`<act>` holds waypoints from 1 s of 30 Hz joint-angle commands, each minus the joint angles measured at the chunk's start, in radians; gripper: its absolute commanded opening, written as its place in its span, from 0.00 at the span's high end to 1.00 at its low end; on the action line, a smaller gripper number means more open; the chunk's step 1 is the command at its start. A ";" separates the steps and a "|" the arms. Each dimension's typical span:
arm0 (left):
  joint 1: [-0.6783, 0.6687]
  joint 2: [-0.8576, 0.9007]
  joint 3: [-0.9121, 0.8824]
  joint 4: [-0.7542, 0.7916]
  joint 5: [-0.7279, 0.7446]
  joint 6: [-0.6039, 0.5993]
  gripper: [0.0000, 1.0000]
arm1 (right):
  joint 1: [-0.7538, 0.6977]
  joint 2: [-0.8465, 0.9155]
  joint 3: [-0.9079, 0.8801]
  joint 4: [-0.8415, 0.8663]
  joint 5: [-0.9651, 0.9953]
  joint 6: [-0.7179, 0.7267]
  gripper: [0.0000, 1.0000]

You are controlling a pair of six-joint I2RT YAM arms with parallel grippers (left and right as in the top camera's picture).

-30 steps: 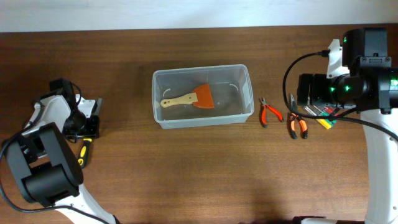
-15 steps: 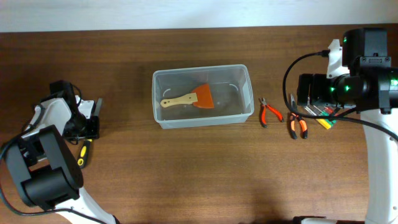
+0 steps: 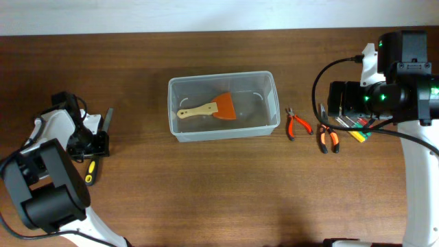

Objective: Pack container
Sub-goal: 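Grasp the yellow-handled file at its handle with the left gripper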

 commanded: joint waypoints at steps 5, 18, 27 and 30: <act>0.026 0.175 -0.157 -0.027 -0.109 0.048 0.42 | -0.006 0.003 0.000 0.015 0.002 0.005 0.01; 0.028 0.175 -0.157 -0.002 -0.109 0.147 0.54 | -0.006 0.003 0.000 0.022 0.002 0.005 0.01; 0.028 0.175 -0.157 0.010 -0.105 0.159 0.59 | -0.006 0.003 0.000 0.022 0.002 0.004 0.01; 0.028 0.175 -0.157 0.018 -0.097 0.159 0.62 | -0.006 0.003 0.000 0.022 0.002 0.005 0.01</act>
